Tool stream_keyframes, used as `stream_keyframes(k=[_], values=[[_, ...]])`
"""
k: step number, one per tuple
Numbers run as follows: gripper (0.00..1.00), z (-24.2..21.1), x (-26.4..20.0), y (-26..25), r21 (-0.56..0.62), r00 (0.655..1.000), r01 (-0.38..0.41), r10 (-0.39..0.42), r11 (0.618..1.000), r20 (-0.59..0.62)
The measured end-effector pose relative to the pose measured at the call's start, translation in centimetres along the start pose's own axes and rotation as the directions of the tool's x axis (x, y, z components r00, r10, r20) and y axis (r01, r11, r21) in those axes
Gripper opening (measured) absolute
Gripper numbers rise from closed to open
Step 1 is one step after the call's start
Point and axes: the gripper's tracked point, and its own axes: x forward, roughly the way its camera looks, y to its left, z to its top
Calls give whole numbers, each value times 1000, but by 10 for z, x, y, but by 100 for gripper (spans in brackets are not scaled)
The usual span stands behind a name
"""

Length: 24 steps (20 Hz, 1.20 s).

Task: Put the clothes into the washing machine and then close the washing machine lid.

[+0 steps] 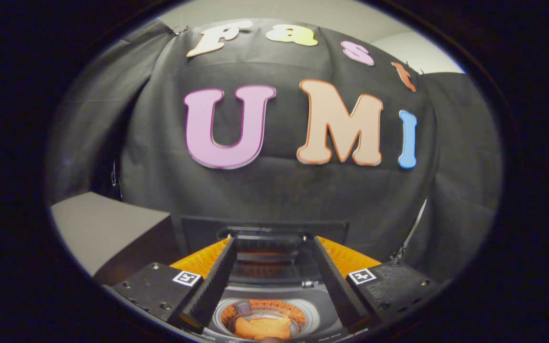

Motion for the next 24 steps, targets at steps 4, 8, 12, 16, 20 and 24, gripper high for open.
stream_keyframes(k=[4,8,12,16,20,24], values=[[96,61,26,2,50,995,-39,34,998,90],[96,107,58,-17,100,987,-6,-10,995,160],[96,136,105,-9,60,983,-44,32,997,182],[97,135,146,-4,48,986,-88,80,995,145],[97,113,161,-32,116,993,1,-15,993,118],[97,69,175,-44,148,999,24,-30,989,39]])
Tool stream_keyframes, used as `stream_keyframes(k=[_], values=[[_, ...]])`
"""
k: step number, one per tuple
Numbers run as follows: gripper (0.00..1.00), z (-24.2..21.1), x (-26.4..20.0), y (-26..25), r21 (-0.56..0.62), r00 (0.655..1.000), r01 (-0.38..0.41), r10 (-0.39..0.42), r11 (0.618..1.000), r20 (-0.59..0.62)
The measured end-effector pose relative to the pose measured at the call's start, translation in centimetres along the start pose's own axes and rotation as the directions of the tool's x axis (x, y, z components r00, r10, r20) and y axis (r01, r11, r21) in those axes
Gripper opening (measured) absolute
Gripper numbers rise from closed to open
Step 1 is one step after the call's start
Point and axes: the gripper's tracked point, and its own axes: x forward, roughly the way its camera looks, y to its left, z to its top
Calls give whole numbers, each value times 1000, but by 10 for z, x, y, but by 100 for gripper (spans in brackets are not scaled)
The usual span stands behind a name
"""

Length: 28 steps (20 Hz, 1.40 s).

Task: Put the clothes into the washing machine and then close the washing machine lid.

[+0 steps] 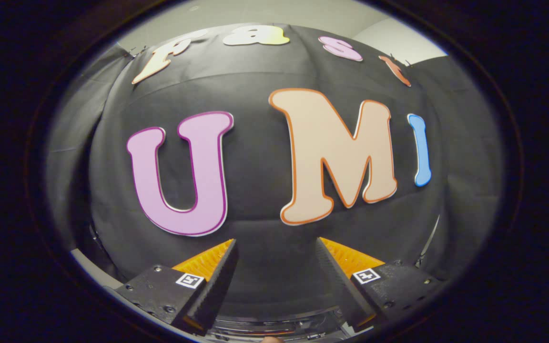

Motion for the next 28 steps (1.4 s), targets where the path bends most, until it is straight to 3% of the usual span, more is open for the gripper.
stream_keyframes(k=[7,10,12,14,28], values=[[98,-91,11,24,-80,974,-60,41,995,-221],[97,-130,8,26,-119,947,-50,9,992,-321],[97,-125,12,28,-39,963,-40,28,998,-268],[94,-125,6,25,-68,963,-38,18,997,-269],[96,-124,5,23,-58,967,-21,6,998,-255]])
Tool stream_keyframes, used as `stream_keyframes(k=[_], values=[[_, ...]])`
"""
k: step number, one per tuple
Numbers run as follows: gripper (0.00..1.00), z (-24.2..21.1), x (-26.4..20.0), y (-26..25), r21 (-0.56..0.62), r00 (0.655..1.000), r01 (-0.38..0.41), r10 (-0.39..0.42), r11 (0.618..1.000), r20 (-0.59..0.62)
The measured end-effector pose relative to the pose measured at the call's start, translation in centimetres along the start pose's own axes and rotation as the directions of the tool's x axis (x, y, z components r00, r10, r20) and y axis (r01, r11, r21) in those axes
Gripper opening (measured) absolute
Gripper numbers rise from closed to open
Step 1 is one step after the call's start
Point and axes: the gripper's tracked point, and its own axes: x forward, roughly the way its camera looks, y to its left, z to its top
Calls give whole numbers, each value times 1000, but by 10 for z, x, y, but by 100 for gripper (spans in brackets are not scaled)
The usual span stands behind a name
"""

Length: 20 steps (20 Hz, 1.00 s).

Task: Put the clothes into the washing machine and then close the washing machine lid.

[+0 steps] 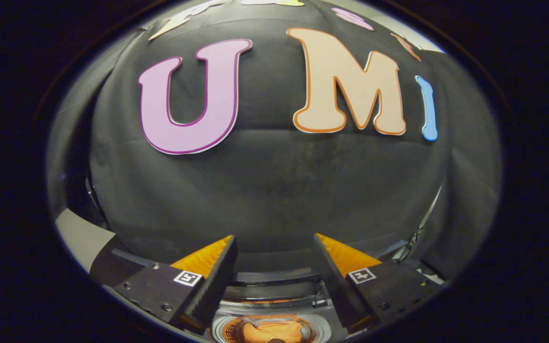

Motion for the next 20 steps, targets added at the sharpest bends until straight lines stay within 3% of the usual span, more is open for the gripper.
stream_keyframes(k=[20], values=[[96,5,1,1,-4,998,7,-7,1000,60]])
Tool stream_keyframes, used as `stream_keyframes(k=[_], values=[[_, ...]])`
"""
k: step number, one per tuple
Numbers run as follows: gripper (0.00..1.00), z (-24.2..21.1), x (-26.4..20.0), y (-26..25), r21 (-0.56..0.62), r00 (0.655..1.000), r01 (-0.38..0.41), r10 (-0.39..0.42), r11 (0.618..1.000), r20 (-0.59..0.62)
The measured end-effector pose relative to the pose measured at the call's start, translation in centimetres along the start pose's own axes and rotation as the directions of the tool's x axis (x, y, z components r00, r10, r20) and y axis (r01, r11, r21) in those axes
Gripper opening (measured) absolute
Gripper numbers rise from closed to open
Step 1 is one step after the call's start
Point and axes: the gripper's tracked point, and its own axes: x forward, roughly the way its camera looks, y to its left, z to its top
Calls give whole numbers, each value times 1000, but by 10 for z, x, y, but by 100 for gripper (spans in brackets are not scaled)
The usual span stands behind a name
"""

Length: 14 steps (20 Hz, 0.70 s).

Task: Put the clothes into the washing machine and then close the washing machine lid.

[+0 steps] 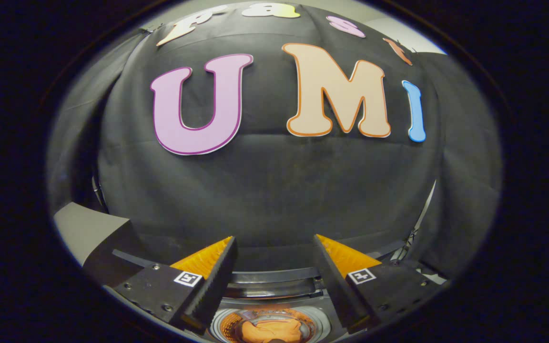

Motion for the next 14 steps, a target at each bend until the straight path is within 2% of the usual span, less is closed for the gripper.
stream_keyframes(k=[14], values=[[95,2,-1,1,-1,1000,-1,1,1000,12]])
